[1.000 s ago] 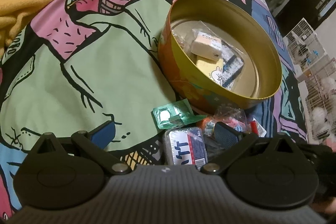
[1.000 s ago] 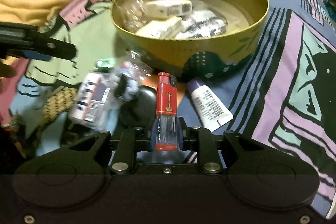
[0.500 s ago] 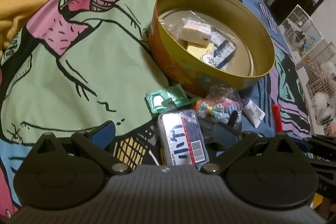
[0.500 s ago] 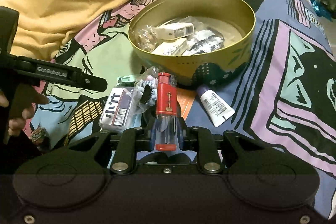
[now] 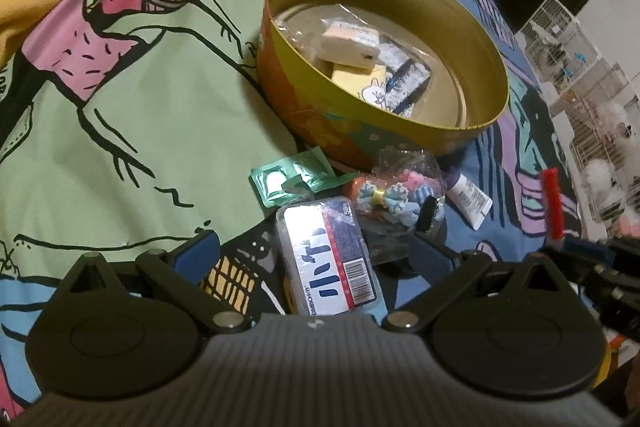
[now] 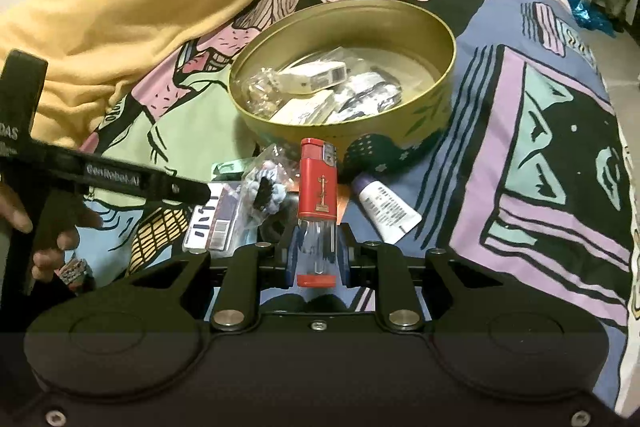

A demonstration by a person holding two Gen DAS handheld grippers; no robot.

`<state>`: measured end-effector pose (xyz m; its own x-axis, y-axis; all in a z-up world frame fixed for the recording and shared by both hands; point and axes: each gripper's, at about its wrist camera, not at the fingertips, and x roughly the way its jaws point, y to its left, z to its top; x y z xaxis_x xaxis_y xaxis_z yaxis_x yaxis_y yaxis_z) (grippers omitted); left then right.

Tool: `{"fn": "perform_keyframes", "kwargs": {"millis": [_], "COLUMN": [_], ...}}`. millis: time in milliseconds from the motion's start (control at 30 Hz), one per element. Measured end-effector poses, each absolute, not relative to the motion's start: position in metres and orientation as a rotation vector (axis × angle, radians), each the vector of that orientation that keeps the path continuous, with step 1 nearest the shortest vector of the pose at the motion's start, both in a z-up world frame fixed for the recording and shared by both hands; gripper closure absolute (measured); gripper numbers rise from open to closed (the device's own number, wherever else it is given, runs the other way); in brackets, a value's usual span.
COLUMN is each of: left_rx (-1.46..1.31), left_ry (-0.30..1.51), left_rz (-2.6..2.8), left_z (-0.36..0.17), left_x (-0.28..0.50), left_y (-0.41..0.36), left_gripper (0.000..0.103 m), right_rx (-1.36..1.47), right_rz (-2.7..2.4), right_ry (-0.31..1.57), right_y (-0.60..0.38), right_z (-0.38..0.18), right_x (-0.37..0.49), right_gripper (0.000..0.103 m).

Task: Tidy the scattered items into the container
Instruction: 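Carry the red lighter into the gold tin and open the right gripper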

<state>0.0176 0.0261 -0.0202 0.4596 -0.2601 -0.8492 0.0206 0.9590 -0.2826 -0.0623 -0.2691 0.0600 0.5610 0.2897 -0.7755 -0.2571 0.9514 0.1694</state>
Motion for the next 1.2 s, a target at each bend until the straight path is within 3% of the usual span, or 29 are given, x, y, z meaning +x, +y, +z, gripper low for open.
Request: {"fn": "perform_keyframes", "kwargs": {"millis": [1200], "left_rx": [-0.221], "left_ry": [1.128], "left_rz": [-0.204], "left_z": [-0.028], "left_x": [0.021], "left_y": [0.016], "left_gripper": [0.000], "right_rx": [-0.035], "right_rz": [0.403], "right_ry": [0.828], "right_y": [-0.233], "right_z": [0.151], "right_x": [-0.014], "right_gripper": [0.084]}}
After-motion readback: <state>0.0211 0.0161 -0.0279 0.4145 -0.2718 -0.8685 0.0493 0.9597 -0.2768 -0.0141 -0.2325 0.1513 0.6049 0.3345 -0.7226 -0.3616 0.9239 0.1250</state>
